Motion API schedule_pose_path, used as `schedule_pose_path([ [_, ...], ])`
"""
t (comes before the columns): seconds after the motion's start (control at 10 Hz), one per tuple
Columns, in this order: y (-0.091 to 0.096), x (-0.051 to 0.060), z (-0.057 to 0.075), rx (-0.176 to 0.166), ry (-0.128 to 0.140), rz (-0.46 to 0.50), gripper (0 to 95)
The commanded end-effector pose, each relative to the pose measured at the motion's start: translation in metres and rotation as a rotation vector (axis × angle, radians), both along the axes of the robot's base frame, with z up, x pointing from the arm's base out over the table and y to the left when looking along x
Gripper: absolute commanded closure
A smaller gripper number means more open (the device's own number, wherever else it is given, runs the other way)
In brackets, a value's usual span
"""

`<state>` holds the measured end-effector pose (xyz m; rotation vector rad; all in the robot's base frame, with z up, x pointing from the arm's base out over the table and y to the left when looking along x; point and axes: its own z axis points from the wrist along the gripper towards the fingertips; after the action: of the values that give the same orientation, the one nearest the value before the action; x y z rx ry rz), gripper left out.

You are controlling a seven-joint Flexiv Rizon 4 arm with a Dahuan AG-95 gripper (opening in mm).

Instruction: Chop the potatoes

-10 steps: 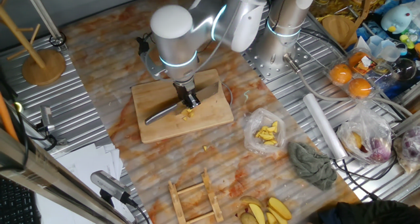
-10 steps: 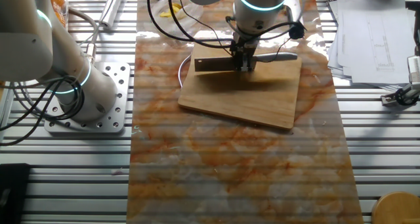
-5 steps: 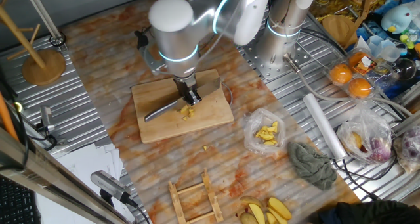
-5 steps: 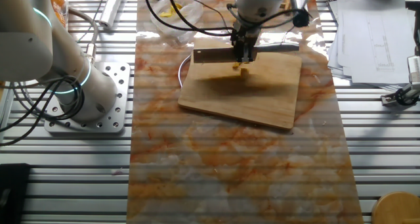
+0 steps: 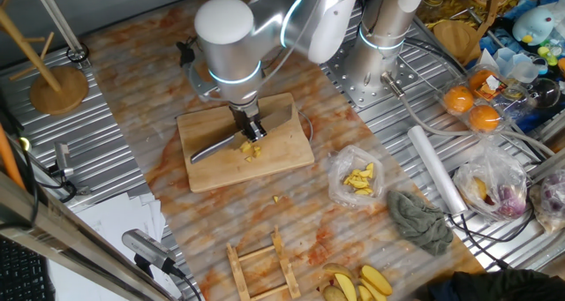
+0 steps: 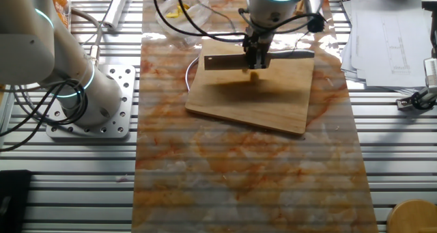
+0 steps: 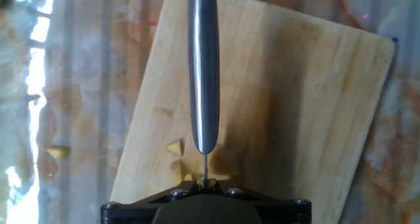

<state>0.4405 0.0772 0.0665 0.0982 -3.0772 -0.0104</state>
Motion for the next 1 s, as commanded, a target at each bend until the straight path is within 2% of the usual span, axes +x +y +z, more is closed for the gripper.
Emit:
schedule_pose_path([
  [0.1,-0.001,0.003,-0.002,0.001,0.002,0.003,95.0],
  [0.6,-0.004,0.005,-0.007,0.001,0.003,0.006,95.0],
  [0.9,-0.008,0.008,-0.02,0.004,-0.004,0.0,95.0],
  [1.0,-0.009,0.01,-0.029,0.007,-0.01,-0.002,95.0],
])
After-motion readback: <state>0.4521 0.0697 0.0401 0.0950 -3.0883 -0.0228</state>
